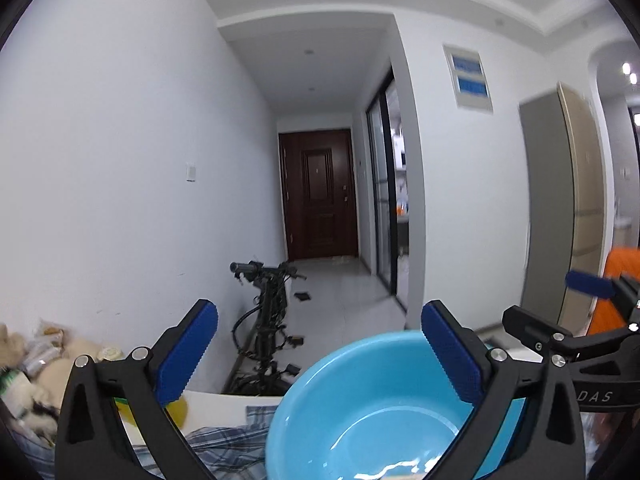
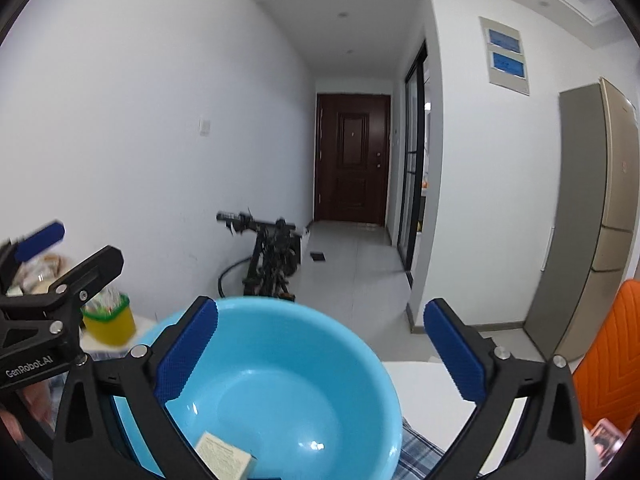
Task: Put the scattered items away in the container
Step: 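Lift both tools away from the basin back over the item pile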
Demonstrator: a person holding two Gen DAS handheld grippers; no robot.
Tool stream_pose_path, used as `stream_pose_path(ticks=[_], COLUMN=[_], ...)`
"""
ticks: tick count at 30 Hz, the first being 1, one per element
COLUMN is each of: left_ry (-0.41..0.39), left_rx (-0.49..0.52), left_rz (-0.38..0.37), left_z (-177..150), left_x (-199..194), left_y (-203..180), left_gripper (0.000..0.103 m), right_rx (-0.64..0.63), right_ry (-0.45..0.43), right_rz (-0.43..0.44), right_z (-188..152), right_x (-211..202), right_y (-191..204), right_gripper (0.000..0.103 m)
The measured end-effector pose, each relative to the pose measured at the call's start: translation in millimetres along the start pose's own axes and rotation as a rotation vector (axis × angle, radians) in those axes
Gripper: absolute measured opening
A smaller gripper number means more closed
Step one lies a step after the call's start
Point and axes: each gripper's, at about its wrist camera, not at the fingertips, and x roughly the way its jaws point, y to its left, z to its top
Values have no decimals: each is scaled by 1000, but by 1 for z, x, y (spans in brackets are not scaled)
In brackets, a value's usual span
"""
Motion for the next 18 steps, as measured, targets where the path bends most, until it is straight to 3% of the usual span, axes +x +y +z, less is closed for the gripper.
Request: stream_pose_path(ticks=[3,9,12,14,18], left_ry=[48,106,65,35,66], left_rx=[13,-68,-7,43,37], left_rz=[-8,-49,-30,9,-26], left_z=[-2,-8,-9,-10,-12], left_x=[5,-5,-18,-31,-58], left_y=[-1,11,11,9,6], left_gripper=[103,103,103,103,103], right_rx=[1,78,20,-35,-129], right_ry=[9,58,63,50,50], right_rz=[-18,-31,-115,-96,-79], right_z=[-2,-6,-6,-7,-17], right_x=[2,-20,-44,-62,-92], right_y=[-3,-26,-21,-14,-2], right_gripper=[103,103,103,103,103])
